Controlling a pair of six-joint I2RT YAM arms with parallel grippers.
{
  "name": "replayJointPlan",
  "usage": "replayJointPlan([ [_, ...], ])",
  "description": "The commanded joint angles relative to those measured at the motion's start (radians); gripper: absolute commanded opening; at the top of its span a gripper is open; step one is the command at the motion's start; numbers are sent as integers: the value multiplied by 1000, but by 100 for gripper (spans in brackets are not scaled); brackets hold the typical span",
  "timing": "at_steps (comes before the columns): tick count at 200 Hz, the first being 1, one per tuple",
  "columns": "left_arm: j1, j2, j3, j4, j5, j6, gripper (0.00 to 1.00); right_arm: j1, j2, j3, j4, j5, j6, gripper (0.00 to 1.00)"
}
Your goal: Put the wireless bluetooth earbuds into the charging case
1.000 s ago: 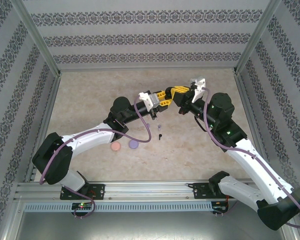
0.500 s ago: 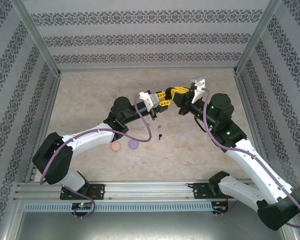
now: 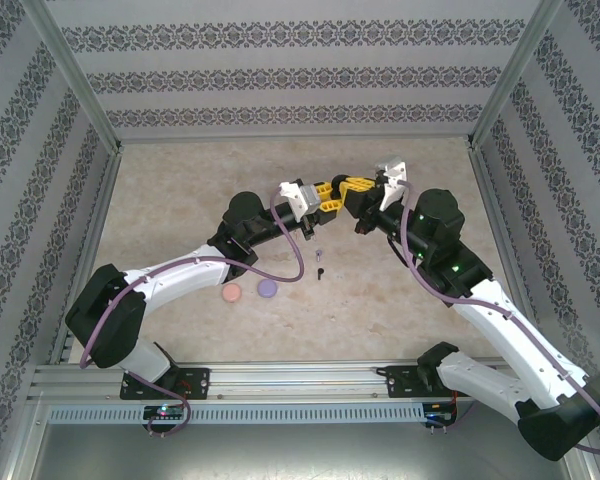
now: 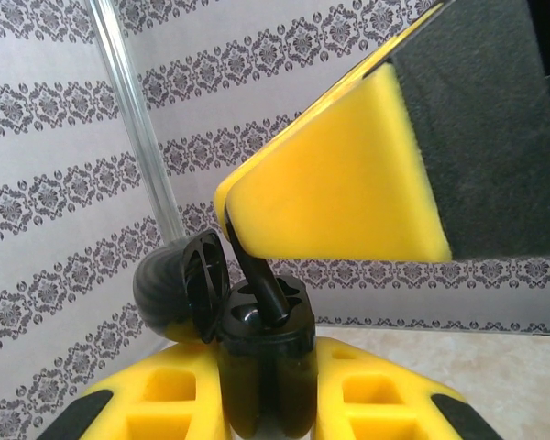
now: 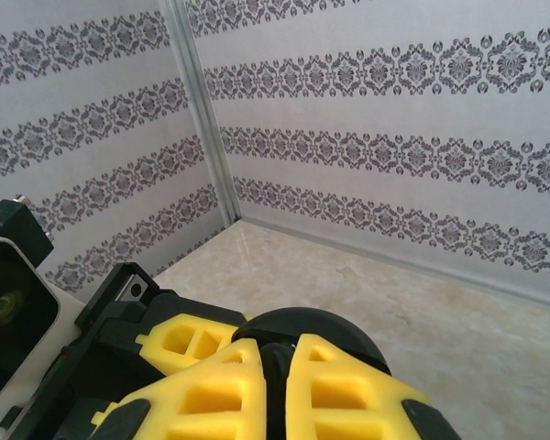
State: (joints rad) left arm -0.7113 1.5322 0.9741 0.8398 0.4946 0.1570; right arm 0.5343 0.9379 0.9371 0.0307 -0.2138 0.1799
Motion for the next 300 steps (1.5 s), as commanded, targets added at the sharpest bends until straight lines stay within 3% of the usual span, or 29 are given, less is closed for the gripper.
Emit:
replayJointPlan([
  [1, 9, -6, 51, 73, 7, -16, 0, 30, 10, -5, -107, 26, -53, 5],
  [81, 7, -8, 54, 68, 3, -25, 0, 191, 55, 37, -217, 294, -278, 2],
  [119, 8, -6, 55, 68, -4, -34, 0, 201, 67, 29, -220, 311, -217, 2],
  [184, 7, -4, 39, 89, -38, -63, 0, 196, 85, 44, -267, 330, -97, 25],
  [227, 7, 18, -10, 186, -95, -102, 0, 177, 101, 60, -280, 326, -12, 33],
  [300, 7, 37, -44, 226, -136, -136, 0, 150, 125, 108, -329, 311, 151, 60],
])
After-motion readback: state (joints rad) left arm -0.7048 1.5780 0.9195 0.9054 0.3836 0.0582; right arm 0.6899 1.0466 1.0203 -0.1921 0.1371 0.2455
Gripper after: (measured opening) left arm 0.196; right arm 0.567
